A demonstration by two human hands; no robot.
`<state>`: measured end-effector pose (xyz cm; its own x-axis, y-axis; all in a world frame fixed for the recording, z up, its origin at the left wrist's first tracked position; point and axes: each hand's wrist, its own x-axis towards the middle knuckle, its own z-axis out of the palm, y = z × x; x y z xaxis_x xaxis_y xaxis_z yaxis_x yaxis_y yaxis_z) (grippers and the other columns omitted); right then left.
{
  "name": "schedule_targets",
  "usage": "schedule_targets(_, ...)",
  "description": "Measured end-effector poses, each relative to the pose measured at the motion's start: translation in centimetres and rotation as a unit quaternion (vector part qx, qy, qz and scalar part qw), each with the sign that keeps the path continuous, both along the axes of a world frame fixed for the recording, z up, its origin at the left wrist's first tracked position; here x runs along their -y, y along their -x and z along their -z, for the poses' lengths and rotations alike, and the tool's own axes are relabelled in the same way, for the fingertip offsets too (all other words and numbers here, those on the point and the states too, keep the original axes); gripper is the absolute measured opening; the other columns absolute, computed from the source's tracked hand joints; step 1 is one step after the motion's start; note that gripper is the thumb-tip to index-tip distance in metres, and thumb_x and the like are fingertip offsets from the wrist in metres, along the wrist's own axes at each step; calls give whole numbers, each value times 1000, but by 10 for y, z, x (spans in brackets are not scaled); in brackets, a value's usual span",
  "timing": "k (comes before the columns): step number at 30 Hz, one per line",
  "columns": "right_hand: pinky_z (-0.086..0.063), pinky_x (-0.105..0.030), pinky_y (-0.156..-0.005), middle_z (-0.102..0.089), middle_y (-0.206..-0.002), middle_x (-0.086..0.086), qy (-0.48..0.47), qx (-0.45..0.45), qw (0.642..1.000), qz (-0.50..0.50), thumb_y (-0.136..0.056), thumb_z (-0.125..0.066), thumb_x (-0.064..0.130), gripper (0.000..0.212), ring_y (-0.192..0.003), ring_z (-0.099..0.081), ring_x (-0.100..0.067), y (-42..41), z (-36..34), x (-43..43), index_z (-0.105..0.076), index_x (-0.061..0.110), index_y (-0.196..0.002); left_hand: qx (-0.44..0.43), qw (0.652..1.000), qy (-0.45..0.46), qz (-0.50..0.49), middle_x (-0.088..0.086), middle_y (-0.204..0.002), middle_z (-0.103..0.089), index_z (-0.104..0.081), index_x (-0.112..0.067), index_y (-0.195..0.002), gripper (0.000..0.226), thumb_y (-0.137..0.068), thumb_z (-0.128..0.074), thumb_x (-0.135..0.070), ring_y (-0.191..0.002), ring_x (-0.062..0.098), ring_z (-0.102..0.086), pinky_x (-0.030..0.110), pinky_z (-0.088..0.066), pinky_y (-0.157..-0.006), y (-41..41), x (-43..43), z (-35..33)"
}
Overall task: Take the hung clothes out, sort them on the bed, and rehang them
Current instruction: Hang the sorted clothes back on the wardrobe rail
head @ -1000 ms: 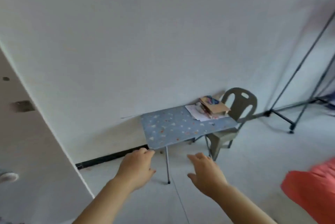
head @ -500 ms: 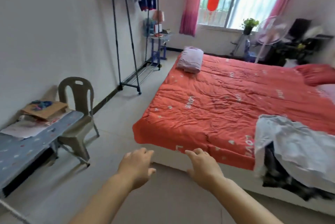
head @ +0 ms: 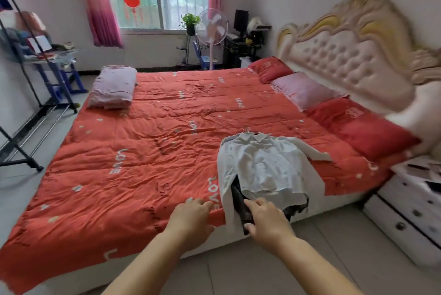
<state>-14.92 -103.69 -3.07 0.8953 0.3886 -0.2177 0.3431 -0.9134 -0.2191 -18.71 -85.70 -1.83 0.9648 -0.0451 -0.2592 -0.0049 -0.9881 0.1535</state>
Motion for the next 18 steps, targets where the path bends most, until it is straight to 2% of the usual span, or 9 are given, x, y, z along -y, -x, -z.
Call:
schedule_targets(10,-34,-33,-103,-40,-135,-2,18,-42,995,92,-93,-52,33,54,-125,-41,-22,-175,34,54,-31,24,-142,-22,995,35,87,3,-129,-48,-43,-20,-132,47,-89,-53,-36,-118,26,-47,37,-39,-93,-215,47,42)
schedule_targets(18,-34,-31,-104,-37,-139,0,19,-51,993,102,-94,-49,34,56,-127,-38,-21,-328,30,59,-28,25,-144,-18,994,26,102,5,-134,-45,-39,-19,-137,52,-91,-52,-39,-123,26,-44,36,-37,-97,-382,51,36)
